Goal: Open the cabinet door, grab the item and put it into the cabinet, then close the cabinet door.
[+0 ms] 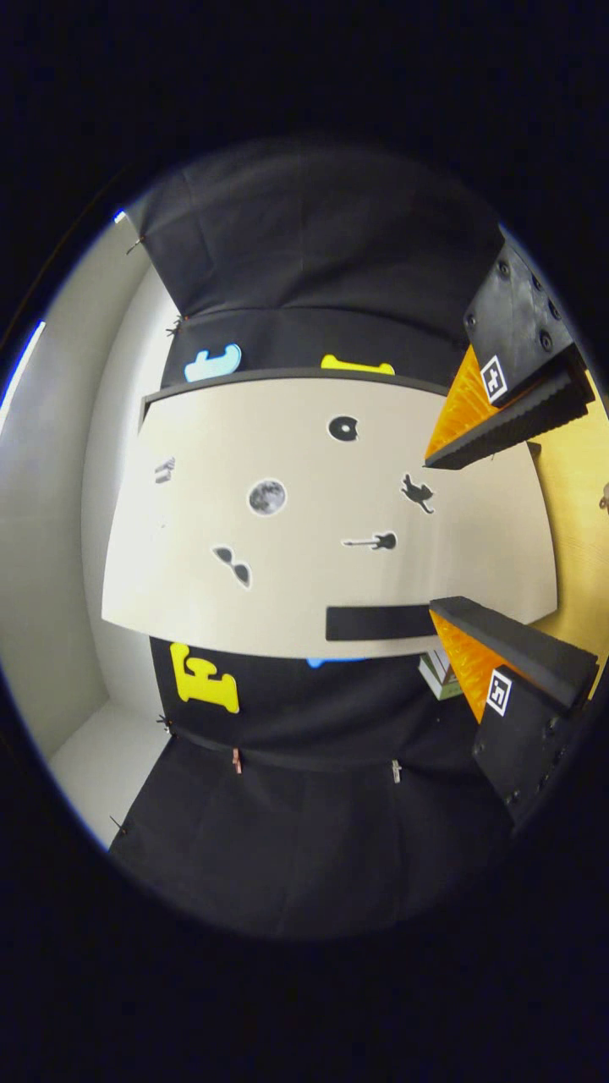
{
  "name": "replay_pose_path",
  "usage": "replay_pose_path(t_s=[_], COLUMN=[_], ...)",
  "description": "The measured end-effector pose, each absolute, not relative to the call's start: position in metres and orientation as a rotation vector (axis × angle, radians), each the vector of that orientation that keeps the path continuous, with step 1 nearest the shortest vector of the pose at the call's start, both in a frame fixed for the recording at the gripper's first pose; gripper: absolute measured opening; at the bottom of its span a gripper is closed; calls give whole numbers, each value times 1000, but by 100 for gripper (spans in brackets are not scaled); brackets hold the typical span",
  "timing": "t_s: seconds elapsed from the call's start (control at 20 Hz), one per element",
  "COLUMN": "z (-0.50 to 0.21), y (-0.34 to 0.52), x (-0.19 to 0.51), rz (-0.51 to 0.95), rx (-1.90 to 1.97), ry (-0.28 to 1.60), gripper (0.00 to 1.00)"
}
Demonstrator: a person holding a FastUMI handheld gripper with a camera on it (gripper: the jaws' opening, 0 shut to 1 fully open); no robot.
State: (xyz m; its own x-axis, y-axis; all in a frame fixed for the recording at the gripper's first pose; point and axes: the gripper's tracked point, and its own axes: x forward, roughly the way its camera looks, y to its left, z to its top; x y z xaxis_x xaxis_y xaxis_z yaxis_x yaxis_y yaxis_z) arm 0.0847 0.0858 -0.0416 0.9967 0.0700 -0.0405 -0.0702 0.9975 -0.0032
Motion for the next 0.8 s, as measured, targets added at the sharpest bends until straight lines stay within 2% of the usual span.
replay_pose_path(t_s=[0.3, 0.8], z=[-52, -44], y=[31, 28], x=[68, 54], rz=[-52, -33], rx=[-3, -28], ry=[85, 75], gripper=[98, 99])
